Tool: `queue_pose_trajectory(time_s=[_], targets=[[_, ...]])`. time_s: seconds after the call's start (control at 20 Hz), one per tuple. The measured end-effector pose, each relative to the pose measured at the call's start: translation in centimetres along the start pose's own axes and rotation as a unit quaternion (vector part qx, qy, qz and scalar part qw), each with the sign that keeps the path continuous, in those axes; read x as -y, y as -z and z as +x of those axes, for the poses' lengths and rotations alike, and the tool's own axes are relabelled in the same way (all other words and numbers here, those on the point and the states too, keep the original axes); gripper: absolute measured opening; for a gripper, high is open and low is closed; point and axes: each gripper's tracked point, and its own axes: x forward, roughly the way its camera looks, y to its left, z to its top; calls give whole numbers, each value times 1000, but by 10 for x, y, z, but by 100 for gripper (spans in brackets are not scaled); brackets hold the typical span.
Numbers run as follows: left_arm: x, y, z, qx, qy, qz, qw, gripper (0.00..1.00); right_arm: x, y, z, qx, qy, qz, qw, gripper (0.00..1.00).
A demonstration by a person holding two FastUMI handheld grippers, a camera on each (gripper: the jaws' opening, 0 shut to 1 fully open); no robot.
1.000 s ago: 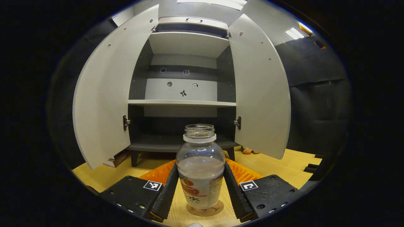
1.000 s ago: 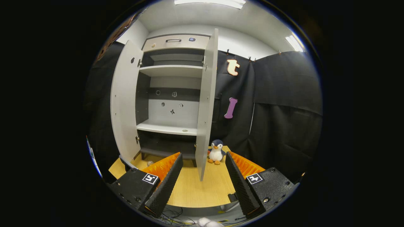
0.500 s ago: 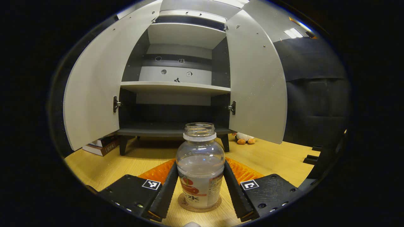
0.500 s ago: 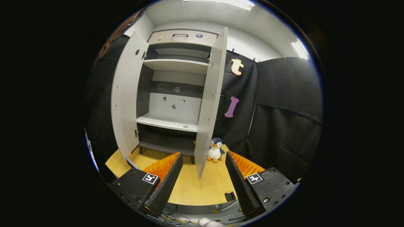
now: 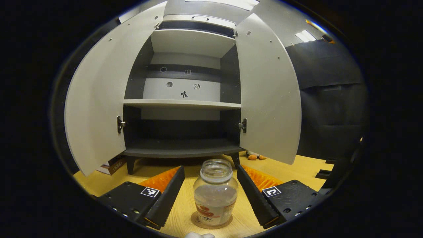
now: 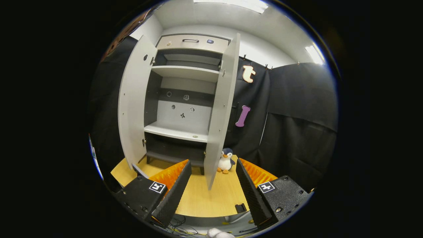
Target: Grasp the bottle in the cabinet with the left hand and place it on the coaster, then close the right door with the right hand and the left door with the left hand.
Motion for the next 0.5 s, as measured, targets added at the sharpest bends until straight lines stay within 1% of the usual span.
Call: queue_pose_trajectory(time_s=[0.1,0.2,0.35,0.5], targets=[[6,-46,0,35,20,-20,999,97,3,-6,-2,9,5,7,1000,84],[10,-91,-1,51,33,-33,998,96,5,-13,-3,22,10,17,1000,84],[6,-152,-4,55,33,-45,997,96,7,-20,-4,35,16,35,999,84],[-4,-201,-16,50,32,-57,997,95,11,-26,-4,48,22,46,998,84]])
